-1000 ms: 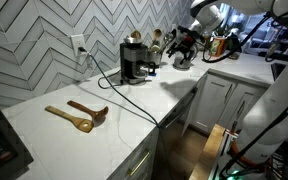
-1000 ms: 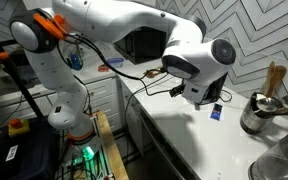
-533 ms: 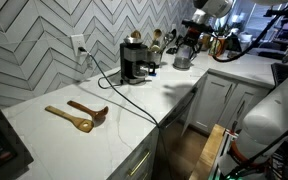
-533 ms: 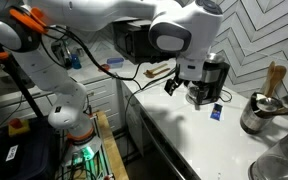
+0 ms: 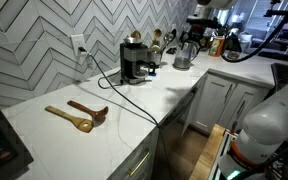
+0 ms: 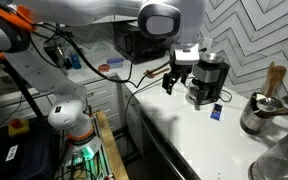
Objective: Pick up the coffee jar and slot it into the coffee machine
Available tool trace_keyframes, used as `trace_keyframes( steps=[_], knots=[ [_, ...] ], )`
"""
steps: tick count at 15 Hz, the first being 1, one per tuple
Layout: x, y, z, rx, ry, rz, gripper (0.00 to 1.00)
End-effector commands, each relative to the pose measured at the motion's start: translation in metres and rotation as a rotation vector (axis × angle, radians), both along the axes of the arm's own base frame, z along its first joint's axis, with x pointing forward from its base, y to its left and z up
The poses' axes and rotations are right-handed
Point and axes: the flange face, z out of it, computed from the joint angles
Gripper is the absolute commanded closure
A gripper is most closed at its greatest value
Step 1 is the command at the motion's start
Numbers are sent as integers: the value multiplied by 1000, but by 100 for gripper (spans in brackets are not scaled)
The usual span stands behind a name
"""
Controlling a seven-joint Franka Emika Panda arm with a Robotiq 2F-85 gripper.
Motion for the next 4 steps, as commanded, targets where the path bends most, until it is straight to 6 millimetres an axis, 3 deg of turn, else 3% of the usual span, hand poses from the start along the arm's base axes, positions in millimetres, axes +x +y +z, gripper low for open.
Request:
trace_keyframes(
  steps=[1, 4],
  knots=[
    [-2, 1, 3, -7, -7, 6, 0],
    [-6, 2, 4, -13, -15, 12, 0]
  ],
)
